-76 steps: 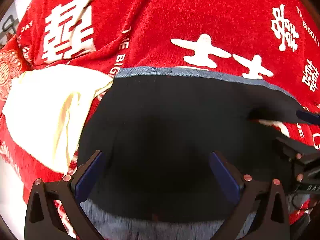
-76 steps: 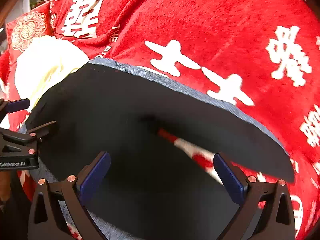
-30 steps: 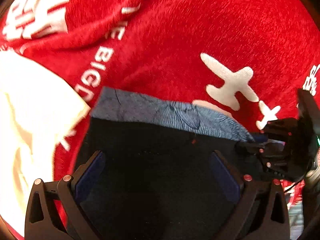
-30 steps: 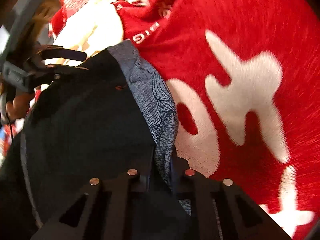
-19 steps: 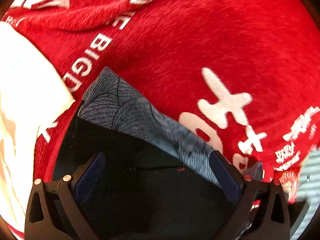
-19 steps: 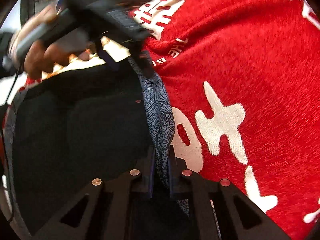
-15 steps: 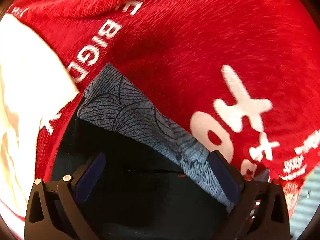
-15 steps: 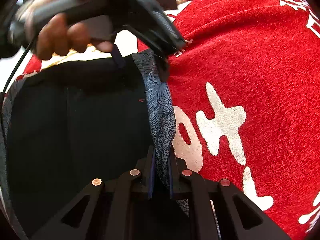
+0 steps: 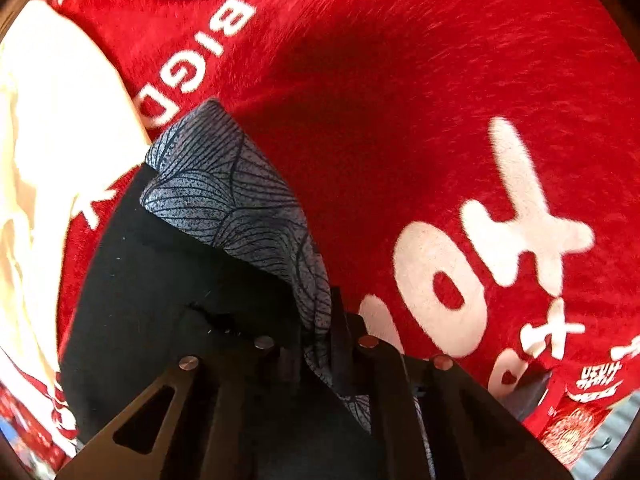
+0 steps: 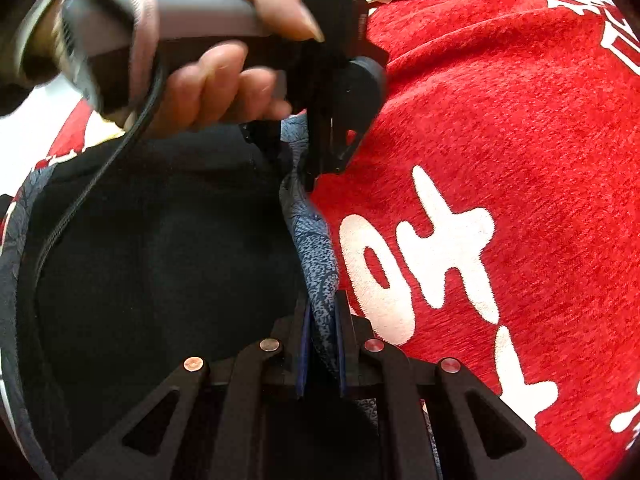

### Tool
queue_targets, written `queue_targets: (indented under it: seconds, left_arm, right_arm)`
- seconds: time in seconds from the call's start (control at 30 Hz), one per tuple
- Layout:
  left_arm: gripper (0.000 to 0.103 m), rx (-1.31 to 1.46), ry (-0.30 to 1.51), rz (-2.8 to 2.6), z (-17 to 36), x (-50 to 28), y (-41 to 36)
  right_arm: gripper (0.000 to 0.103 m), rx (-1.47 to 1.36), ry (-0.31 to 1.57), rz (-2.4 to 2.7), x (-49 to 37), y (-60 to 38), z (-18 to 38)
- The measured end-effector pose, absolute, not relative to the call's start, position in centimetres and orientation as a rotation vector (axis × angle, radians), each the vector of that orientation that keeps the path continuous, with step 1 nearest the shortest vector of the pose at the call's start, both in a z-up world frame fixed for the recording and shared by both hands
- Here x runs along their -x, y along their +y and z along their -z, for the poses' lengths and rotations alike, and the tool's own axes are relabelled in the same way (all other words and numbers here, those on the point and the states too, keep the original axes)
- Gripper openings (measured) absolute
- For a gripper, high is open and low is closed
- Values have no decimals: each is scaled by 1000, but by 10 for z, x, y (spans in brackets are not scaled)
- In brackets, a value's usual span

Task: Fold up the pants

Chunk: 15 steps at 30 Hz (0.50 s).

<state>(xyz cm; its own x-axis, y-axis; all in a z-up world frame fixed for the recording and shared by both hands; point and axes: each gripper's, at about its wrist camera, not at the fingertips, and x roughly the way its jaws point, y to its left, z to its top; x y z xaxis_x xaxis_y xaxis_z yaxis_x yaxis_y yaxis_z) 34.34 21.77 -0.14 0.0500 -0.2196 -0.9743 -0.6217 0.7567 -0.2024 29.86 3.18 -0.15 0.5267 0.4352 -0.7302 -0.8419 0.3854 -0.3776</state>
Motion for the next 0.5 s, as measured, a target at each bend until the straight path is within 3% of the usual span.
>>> queue_targets:
  seconds: [0.5]
  left_arm:
    - [9,682,1054,-183,-119,-173,199]
  right_arm:
    - [11,762,500,-781,-223,4,-35]
